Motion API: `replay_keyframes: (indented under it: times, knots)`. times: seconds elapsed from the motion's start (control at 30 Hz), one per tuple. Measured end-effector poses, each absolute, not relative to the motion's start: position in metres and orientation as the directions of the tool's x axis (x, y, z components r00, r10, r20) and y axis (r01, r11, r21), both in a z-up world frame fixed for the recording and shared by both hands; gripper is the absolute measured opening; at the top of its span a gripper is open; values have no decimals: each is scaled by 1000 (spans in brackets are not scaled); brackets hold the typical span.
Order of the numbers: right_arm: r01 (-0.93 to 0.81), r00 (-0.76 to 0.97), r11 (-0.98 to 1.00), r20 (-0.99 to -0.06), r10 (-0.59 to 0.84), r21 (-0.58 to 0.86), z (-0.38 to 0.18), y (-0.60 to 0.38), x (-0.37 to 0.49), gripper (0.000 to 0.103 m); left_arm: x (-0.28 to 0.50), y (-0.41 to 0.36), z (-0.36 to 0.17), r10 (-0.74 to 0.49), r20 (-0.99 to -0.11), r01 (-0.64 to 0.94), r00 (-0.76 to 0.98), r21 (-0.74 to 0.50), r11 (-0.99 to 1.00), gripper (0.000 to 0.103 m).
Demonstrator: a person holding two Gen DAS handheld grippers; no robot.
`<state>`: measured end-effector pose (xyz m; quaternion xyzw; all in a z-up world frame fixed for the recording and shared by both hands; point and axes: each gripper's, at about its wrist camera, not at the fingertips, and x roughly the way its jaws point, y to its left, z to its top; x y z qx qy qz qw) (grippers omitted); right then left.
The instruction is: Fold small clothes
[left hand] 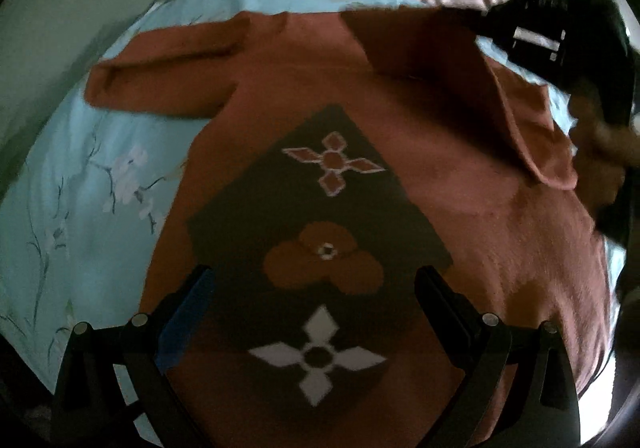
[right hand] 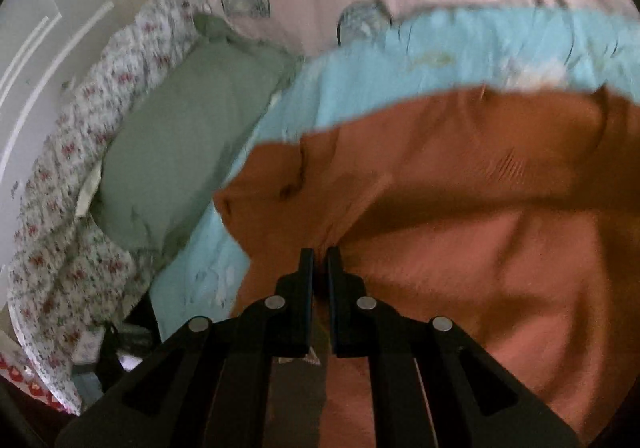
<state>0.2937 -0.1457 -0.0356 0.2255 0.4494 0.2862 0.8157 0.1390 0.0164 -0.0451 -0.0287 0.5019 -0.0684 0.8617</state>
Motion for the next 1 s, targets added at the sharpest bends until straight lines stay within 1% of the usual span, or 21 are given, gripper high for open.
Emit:
replay_keyframes:
  times: [0.1, 0.27, 0.5, 0.57, 0.63, 0.67, 0.7, 0.77, 0.83, 0.87, 0.93, 1.0]
  knots:
    - [-223, 387, 718, -616, 686, 660, -52, -149, 289, 12, 147, 27, -47, -173, -861, 75, 478, -156, 985, 100]
    - [-171, 434, 712, -597, 675, 681, -51, -180, 262, 12, 171, 36, -43, -282, -832, 69, 478, -285, 956, 100]
    - [-57, 557, 732, -587, 587, 678, -41, -236, 215, 12, 259, 28, -36, -451, -766, 87, 458, -466, 880, 101]
    - [-36, 578, 735, -586, 568, 677, -38, -247, 202, 12, 286, 17, -41, -479, -763, 89, 434, -492, 866, 101]
    - [-26, 592, 742, -588, 551, 670, -35, -255, 192, 12, 313, 4, -53, -470, -789, 88, 395, -476, 875, 97]
    - [-22, 606, 749, -587, 537, 662, -31, -260, 184, 12, 324, -2, -56, -449, -799, 94, 400, -452, 887, 85]
    - [-17, 614, 753, -588, 527, 658, -29, -264, 179, 12, 329, -6, -56, -417, -803, 110, 425, -411, 905, 60]
    - [-9, 630, 759, -586, 510, 651, -25, -270, 169, 12, 328, -9, -52, -372, -811, 142, 452, -346, 927, 38]
    - [1, 644, 763, -585, 494, 646, -22, -275, 162, 12, 320, 1, -51, -387, -794, 146, 469, -362, 921, 37]
    - [4, 649, 763, -582, 490, 647, -21, -276, 160, 12, 313, 9, -52, -388, -787, 139, 479, -368, 919, 39]
    - [4, 653, 762, -579, 488, 647, -21, -278, 158, 12, 301, 25, -57, -385, -791, 127, 475, -371, 920, 44]
    - [10, 659, 764, -579, 480, 645, -19, -278, 157, 12, 298, 35, -61, -428, -777, 128, 462, -419, 899, 51]
